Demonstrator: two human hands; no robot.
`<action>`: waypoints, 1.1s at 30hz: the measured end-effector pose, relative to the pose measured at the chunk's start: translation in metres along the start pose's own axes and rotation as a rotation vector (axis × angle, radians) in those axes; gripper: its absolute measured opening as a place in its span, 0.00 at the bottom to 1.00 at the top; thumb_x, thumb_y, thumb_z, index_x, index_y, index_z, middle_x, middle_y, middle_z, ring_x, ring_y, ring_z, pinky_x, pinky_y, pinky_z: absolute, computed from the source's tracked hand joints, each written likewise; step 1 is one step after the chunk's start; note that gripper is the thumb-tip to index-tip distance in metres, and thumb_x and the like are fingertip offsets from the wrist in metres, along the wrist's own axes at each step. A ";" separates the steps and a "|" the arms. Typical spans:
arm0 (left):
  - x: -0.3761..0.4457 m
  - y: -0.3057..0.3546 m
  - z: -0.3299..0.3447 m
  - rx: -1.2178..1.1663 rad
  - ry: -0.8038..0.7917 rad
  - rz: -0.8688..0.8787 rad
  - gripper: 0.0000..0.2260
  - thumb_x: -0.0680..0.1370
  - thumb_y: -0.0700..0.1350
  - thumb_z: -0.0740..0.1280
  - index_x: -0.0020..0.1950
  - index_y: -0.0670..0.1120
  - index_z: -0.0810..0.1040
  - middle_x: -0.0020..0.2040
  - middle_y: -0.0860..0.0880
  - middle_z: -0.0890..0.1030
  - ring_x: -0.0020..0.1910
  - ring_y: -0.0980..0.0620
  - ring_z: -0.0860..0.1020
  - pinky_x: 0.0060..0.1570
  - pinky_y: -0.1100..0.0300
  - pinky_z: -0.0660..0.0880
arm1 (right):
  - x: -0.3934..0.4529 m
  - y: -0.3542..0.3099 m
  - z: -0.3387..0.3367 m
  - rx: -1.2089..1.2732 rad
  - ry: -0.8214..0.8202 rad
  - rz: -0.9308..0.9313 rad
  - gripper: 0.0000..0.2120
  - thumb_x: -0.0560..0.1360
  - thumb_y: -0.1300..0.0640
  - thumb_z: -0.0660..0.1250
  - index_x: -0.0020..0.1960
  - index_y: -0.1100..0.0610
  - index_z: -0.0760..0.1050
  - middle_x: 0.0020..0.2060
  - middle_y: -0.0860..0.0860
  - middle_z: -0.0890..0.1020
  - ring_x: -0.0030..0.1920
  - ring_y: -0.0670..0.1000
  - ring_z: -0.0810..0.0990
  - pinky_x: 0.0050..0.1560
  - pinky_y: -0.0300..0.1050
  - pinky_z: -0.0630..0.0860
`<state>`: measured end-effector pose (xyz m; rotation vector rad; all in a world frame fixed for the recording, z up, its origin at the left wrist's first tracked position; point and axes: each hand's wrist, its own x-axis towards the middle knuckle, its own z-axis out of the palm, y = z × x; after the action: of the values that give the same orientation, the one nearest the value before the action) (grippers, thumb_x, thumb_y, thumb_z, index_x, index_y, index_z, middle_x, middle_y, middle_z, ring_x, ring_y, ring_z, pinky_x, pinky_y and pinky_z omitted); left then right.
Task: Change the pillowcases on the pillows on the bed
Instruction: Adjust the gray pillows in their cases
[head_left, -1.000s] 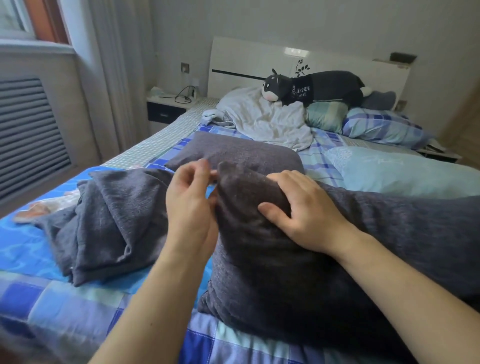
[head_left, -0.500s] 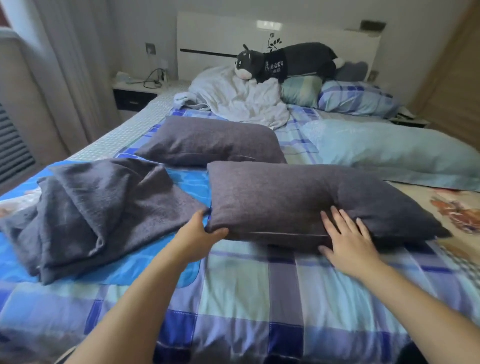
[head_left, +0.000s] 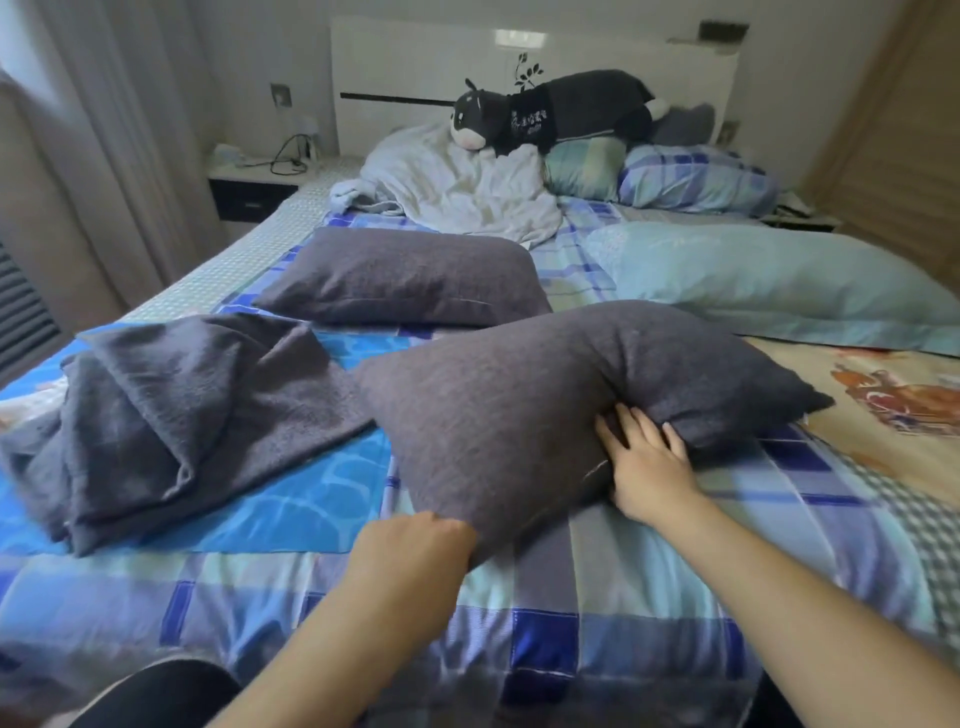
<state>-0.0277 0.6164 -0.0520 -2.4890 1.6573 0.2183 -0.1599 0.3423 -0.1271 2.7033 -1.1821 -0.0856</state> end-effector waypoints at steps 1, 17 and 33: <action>0.004 0.002 -0.001 0.060 0.046 -0.053 0.08 0.80 0.44 0.63 0.58 0.51 0.75 0.55 0.49 0.80 0.56 0.44 0.80 0.42 0.56 0.67 | 0.001 -0.003 -0.011 0.017 -0.028 0.009 0.39 0.74 0.50 0.63 0.81 0.47 0.50 0.80 0.52 0.51 0.80 0.53 0.50 0.76 0.56 0.53; 0.120 0.002 0.016 0.242 0.493 0.149 0.15 0.71 0.45 0.59 0.51 0.49 0.82 0.63 0.41 0.77 0.65 0.36 0.74 0.60 0.39 0.71 | 0.041 0.138 -0.046 0.650 -0.115 0.648 0.42 0.76 0.28 0.50 0.81 0.52 0.47 0.78 0.59 0.59 0.76 0.65 0.61 0.73 0.62 0.59; 0.239 0.094 0.021 -0.106 0.226 0.032 0.29 0.80 0.68 0.39 0.80 0.65 0.39 0.83 0.50 0.45 0.82 0.42 0.42 0.76 0.35 0.40 | -0.121 0.124 0.043 1.518 0.161 0.978 0.09 0.80 0.61 0.64 0.41 0.56 0.71 0.30 0.51 0.70 0.28 0.52 0.69 0.31 0.47 0.67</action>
<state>-0.0239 0.3692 -0.1234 -2.6524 1.8145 0.0283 -0.3369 0.3423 -0.1476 2.2190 -3.1304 1.6943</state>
